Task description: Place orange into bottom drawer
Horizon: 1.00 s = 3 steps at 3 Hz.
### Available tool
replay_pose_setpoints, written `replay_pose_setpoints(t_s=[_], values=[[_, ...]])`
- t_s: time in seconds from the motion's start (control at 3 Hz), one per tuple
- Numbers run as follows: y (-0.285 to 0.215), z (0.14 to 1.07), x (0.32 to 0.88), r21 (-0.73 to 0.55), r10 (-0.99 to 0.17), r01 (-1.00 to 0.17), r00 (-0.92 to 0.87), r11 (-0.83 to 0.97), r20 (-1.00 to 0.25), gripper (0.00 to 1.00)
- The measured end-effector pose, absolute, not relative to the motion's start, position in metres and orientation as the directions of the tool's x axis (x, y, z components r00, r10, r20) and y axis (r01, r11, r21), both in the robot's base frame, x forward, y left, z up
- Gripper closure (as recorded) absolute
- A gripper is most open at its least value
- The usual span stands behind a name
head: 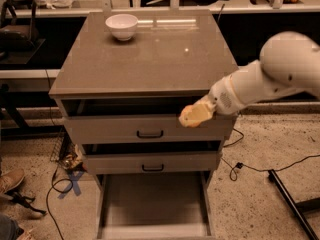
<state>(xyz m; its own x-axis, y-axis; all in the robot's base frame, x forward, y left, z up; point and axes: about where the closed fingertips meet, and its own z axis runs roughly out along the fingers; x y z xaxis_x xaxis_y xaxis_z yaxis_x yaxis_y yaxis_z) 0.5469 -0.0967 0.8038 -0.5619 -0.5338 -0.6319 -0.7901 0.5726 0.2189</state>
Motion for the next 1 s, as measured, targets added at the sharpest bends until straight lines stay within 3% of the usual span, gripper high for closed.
replay_pose_setpoints(t_s=[0.33,1.0], values=[[-0.083,0.727,0.536,0.314,-0.468,-0.767,-0.605,0.56,-0.644,1.0],[-0.026,0.585,0.504,0.568,-0.225,-0.647,-0.737,0.509,-0.638,1.0]])
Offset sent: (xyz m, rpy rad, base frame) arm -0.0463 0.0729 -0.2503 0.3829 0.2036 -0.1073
